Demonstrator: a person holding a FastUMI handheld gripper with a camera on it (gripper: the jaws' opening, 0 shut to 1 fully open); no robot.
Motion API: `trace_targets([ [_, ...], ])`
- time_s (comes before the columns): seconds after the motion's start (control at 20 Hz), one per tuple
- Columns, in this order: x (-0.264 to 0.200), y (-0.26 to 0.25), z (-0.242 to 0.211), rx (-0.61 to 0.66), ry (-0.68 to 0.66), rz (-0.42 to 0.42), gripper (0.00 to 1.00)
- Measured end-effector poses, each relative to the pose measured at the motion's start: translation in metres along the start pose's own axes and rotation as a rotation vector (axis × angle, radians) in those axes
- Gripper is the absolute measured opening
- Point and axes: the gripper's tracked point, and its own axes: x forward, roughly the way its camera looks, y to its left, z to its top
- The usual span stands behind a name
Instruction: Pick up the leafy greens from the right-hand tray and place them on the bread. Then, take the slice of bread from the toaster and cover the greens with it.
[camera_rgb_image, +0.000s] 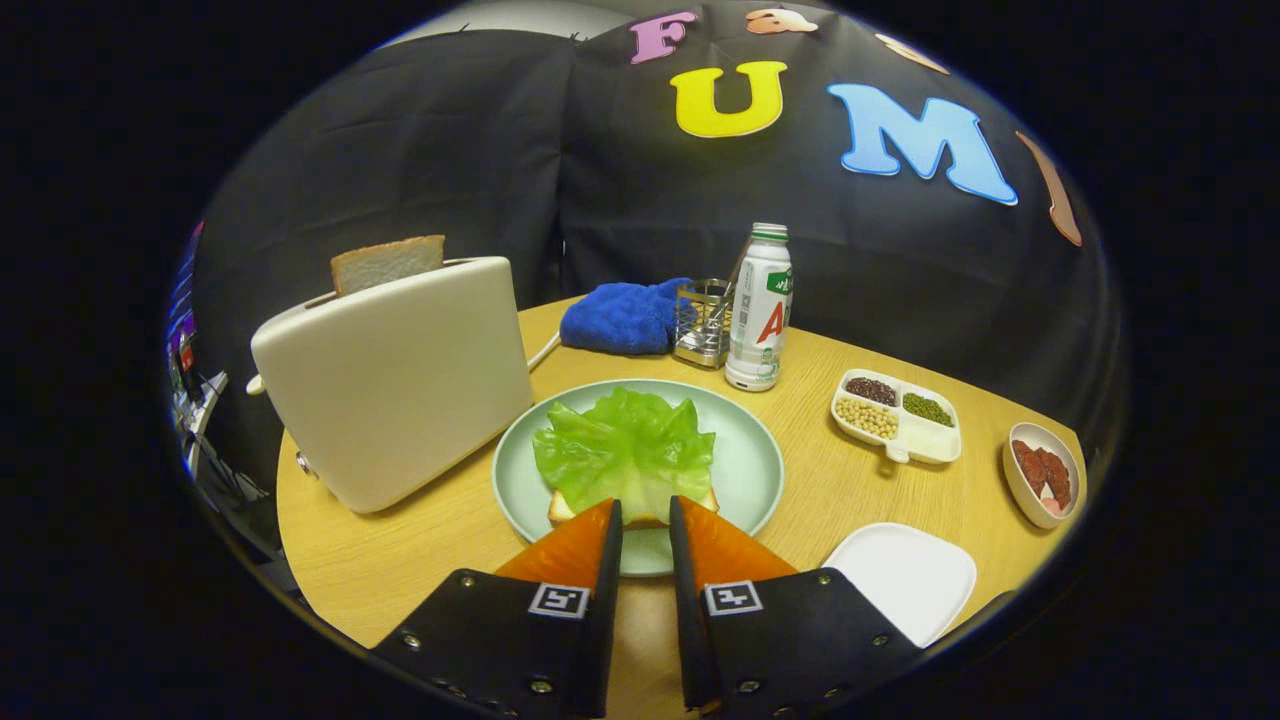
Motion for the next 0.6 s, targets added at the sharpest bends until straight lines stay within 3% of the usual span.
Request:
trace_targets([
  [0.2,-0.01,0.003,0.005,0.047,-0.029,0.016,0.33],
  [0.25,-0.013,0.002,0.007,0.047,-0.04,0.013,0.57],
  [0.3,-0.017,-0.001,0.01,0.045,-0.056,-0.002,0.59],
  [0.6,-0.049,0.013,0.041,0.079,-0.207,-0.03,0.59],
])
